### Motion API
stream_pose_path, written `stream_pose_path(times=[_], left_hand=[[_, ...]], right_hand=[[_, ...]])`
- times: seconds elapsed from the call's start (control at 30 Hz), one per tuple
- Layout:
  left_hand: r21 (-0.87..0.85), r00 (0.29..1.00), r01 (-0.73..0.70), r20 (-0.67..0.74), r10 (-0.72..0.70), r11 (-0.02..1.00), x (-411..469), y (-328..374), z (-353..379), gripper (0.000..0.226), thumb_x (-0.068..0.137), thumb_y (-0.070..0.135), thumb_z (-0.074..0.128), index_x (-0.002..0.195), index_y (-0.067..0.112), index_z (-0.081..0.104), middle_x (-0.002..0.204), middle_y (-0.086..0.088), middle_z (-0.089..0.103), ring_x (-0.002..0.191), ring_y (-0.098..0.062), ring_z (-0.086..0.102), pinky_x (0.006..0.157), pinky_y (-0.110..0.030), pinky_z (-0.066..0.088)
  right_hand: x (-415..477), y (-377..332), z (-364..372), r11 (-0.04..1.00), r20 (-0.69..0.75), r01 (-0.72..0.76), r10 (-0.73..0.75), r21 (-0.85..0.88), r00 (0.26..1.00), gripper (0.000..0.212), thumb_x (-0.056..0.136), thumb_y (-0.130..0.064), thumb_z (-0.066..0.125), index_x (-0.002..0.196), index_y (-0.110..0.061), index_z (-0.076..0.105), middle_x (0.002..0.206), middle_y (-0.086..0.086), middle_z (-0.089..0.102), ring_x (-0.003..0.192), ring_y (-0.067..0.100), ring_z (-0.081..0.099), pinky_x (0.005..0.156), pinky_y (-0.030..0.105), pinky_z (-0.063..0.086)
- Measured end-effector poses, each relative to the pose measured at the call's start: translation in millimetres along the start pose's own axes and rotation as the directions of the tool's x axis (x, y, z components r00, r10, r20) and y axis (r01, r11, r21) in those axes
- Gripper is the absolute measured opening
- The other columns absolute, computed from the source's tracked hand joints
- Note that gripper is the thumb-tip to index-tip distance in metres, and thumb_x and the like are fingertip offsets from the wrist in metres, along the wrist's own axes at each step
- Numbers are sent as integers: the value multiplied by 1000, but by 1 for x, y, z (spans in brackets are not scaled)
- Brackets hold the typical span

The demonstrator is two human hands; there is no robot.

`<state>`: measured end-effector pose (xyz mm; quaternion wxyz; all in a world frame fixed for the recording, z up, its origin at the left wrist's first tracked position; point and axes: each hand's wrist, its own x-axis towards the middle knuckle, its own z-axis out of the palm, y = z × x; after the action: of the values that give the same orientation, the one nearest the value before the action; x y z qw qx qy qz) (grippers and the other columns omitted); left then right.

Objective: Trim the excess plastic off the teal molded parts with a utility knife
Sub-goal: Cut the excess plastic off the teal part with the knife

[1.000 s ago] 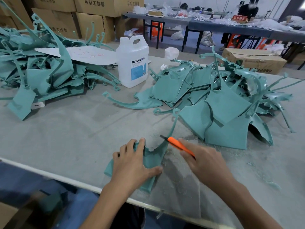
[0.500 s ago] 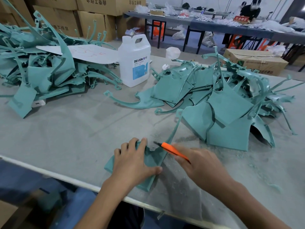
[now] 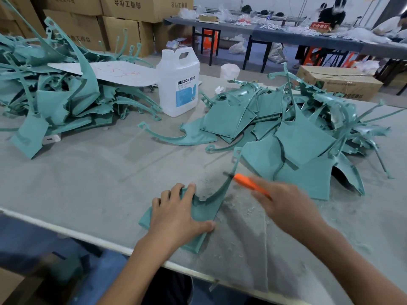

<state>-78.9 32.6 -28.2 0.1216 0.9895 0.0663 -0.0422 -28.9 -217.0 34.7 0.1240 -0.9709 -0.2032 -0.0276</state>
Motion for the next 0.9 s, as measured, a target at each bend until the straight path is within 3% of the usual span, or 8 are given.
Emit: stream_pose_path(times=[0.1, 0.2, 0.37, 0.5, 0.6, 0.67, 0.77, 0.9], left_hand=[[-14, 1000, -6, 19, 6, 1000, 1, 0, -2, 113, 56, 94, 36, 151, 42, 7, 156, 6, 15, 137, -25, 21, 108, -41, 20], [-20, 999, -29, 27, 30, 999, 2, -3, -6, 112, 56, 93, 39, 151, 42, 7, 156, 8, 16, 137, -23, 23, 109, -40, 22], [36, 994, -84, 72, 81, 996, 2, -42, -26, 116, 62, 77, 59, 157, 38, 6, 163, 6, 7, 147, -21, 14, 119, -35, 14], [-62, 997, -74, 20, 75, 995, 4, -56, -39, 101, 77, 65, 64, 158, 32, 13, 167, -1, 5, 152, -20, 4, 120, -33, 6], [-348, 955, -205, -276, 109, 915, 10, -19, -29, 55, 92, 52, 60, 138, 22, 55, 144, 1, 51, 136, -20, 42, 112, -28, 25], [-412, 952, -231, -281, 118, 881, 19, 11, -19, 35, 99, 46, 52, 123, 24, 62, 125, 4, 63, 121, -19, 54, 103, -32, 38], [-284, 961, -217, -230, 154, 934, 37, 39, -4, 26, 106, 44, 32, 93, 26, 45, 83, 3, 57, 90, -32, 59, 68, -38, 36], [-9, 950, -258, -186, 252, 966, 49, 41, 1, 28, 107, 44, 23, 100, 23, 41, 78, -4, 58, 78, -36, 61, 62, -37, 33]], right_hand=[[10, 13, -14, 996, -125, -69, 62, -51, 990, 42, 100, -50, 35, 138, -40, 51, 73, -4, 57, 60, 17, 58, 59, 36, 53], [-1, 3, -9, 1000, -148, -23, 25, 13, 989, 43, 100, -51, 41, 143, -44, 45, 77, -6, 58, 59, 14, 56, 56, 34, 51], [-38, 10, 14, 940, -240, -72, 158, 334, 958, 45, 93, -56, 48, 138, -53, 48, 71, -18, 64, 62, 1, 59, 51, 14, 39], [-60, 13, 42, 802, -252, -154, 354, 577, 900, 40, 84, -63, 48, 123, -72, 48, 87, -26, 69, 72, -2, 65, 62, 16, 47], [-66, 13, 60, 744, -266, -185, 443, 642, 856, 42, 85, -60, 51, 127, -64, 52, 104, -17, 74, 87, 5, 70, 76, 32, 55], [-68, 13, 65, 743, -284, -178, 450, 646, 847, 41, 87, -57, 52, 128, -65, 50, 110, -19, 73, 91, 4, 70, 79, 32, 56], [-70, 14, 65, 746, -308, -164, 450, 645, 838, 39, 88, -58, 52, 125, -68, 49, 92, -25, 72, 67, -1, 67, 61, 15, 51], [-72, 17, 70, 741, -342, -187, 499, 645, 796, 22, 90, -49, 60, 109, -58, 56, 80, -18, 68, 66, 2, 63, 60, 14, 46]])
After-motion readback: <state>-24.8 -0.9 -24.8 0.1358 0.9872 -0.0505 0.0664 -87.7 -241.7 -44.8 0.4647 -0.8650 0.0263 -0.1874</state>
